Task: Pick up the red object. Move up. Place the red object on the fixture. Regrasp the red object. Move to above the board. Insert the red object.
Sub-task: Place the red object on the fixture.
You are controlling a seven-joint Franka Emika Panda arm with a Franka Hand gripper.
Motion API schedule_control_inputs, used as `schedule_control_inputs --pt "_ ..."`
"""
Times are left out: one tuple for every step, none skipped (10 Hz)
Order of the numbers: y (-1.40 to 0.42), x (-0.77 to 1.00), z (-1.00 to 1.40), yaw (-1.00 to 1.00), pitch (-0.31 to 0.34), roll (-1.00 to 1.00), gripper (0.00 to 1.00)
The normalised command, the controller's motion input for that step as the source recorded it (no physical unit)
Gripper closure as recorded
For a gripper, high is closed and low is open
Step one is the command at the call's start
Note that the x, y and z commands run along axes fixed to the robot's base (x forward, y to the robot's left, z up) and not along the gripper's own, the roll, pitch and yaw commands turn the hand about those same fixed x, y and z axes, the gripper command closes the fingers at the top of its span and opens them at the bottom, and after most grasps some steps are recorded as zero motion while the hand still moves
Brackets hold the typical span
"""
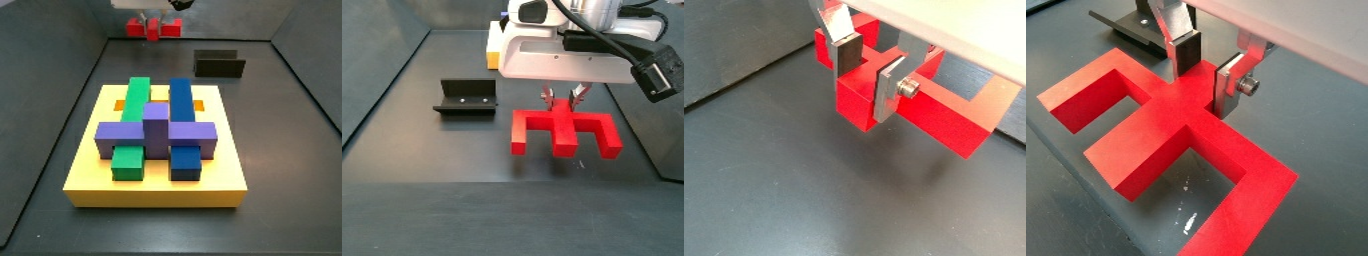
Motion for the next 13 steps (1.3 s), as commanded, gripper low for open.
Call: schedule_control_inputs --pt "-0.07 0.24 -0.1 -0.01 -0.191 -0.32 1.0" --pt "-0.24 0.52 0.0 -0.12 -0.154 -0.49 1.0" --pt "-0.42 0.98 0.41 -0.07 0.123 -0.35 1.0" --pt "-0.39 1.0 0.32 -0.06 0.109 -0.33 1.0" --pt "-0.39 1.0 0.42 -0.06 0.131 -0.38 1.0" --pt "-0.42 0.99 0.53 -0.07 0.14 -0.37 1.0" --pt "-0.44 1.0 0.43 -0.03 0.126 -0.27 1.0" --pt "-0.42 1.0 0.39 -0.06 0.117 -0.31 1.0" --pt "-0.43 0.95 0.39 -0.08 0.069 -0.33 1.0" --pt "-0.38 1.0 0.32 -0.04 0.117 -0.31 1.0" --pt "-0.33 0.92 0.17 -0.04 0.023 -0.35 1.0" --pt "-0.24 0.88 0.08 -0.01 0.046 -0.47 1.0" --pt "-0.14 0.98 0.0 0.0 0.226 -0.59 1.0"
